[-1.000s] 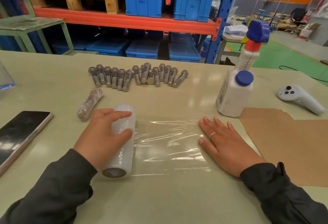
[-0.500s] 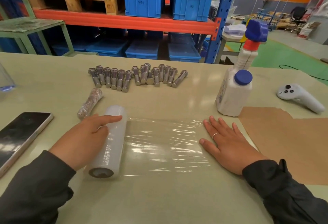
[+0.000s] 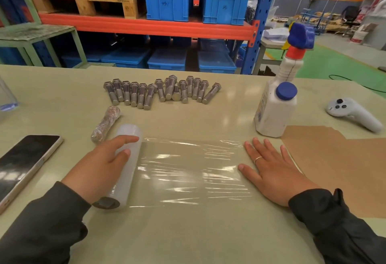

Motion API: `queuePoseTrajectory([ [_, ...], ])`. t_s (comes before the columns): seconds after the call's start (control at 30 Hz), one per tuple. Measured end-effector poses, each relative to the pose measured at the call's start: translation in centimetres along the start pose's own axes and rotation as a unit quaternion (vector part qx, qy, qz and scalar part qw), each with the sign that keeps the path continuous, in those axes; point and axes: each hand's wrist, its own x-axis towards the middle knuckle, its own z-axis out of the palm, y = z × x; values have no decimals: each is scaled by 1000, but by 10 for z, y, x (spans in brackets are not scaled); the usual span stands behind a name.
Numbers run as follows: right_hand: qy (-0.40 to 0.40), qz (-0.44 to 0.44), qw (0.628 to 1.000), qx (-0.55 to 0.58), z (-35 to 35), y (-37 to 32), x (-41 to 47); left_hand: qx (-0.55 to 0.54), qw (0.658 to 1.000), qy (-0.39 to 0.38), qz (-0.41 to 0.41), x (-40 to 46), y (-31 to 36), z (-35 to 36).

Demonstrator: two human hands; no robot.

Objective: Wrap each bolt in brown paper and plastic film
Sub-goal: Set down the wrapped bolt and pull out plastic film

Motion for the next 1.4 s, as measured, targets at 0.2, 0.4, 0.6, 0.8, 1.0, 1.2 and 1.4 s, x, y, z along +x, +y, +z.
queuePoseTrajectory([
  [0.2,-14,13,1000,11,0,4,-1,15,999,13,-25,2,-5,0],
  [0.4,-15,17,999,41,0,3,-2,52,999,6,-10,3,-3,6],
  [0.6,-8,32,983,182,-10,9,-1,50,999,8,-14,2,-2,5],
  [0.8,-5,27,985,171,-14,11,0,35,999,-2,-9,-1,-1,4],
  [1.0,21,39,959,280,-23,12,-5,33,999,-2,-11,-2,2,4],
  [1.2,174,163,948,211,-24,32,-8,42,999,11,-4,-3,2,6],
  [1.4,58,264,959,88,-10,53,-6,36,999,28,-1,-2,0,8],
])
